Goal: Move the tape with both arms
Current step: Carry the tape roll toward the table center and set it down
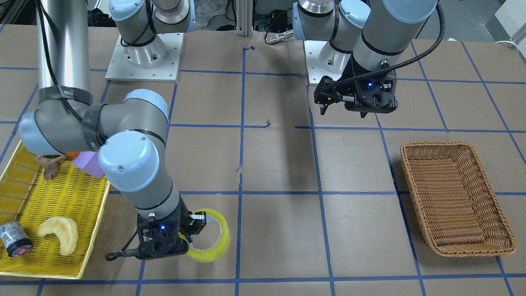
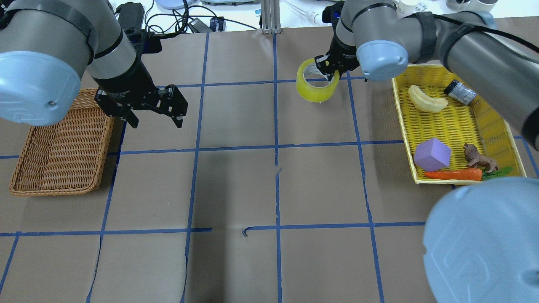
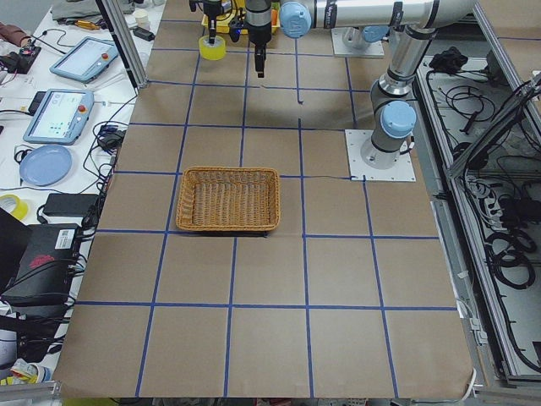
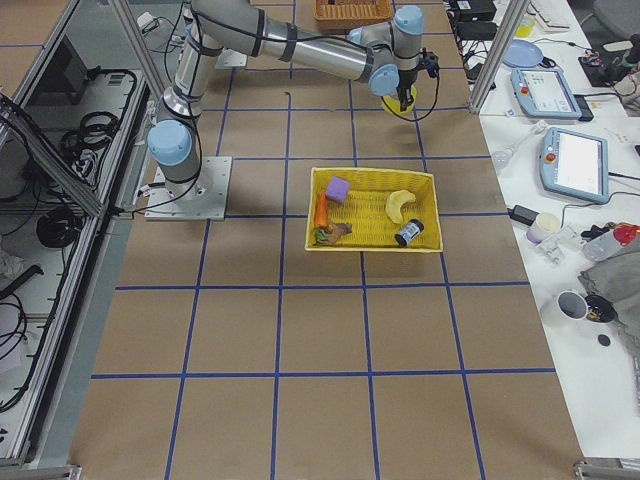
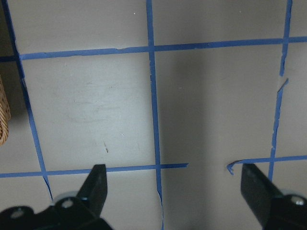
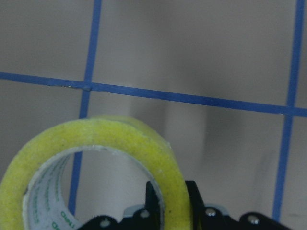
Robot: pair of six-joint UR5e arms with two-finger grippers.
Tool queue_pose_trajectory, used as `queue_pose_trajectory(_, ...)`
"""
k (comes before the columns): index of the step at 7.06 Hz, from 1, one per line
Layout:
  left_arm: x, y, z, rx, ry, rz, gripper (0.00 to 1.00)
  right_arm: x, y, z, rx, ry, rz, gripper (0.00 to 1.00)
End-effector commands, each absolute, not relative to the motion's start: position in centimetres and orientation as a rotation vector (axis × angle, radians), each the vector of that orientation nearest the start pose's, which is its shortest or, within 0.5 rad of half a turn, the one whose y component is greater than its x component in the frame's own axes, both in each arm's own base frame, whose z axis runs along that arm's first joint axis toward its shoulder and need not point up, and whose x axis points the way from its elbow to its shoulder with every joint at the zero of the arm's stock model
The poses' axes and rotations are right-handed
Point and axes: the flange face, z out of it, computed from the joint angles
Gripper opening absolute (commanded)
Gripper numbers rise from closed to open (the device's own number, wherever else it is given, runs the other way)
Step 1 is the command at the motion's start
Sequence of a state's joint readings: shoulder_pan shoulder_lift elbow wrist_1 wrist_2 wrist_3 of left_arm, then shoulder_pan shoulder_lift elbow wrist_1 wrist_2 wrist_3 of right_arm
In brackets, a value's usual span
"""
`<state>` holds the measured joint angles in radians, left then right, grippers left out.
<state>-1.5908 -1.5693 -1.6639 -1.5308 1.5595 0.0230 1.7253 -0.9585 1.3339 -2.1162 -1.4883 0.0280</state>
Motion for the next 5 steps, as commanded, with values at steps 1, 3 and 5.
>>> queue_pose_trajectory(1, -14.4, -48.1, 44.7, 0.067, 3.151, 0.082, 1.0, 30.0, -70.6, 23.9, -0.232, 3.016, -0.181, 0.0)
queue_pose_trajectory(3, -14.4, -48.1, 44.7, 0.067, 3.152, 0.082, 1.0, 31.1, -70.3, 22.2, -0.251, 3.021, -0.143, 0.0)
queue_pose_trajectory(5, -14.4, -48.2, 44.6, 0.067, 3.152, 0.085, 1.0, 31.0, -70.4, 20.8, -0.272, 3.037, -0.12, 0.12)
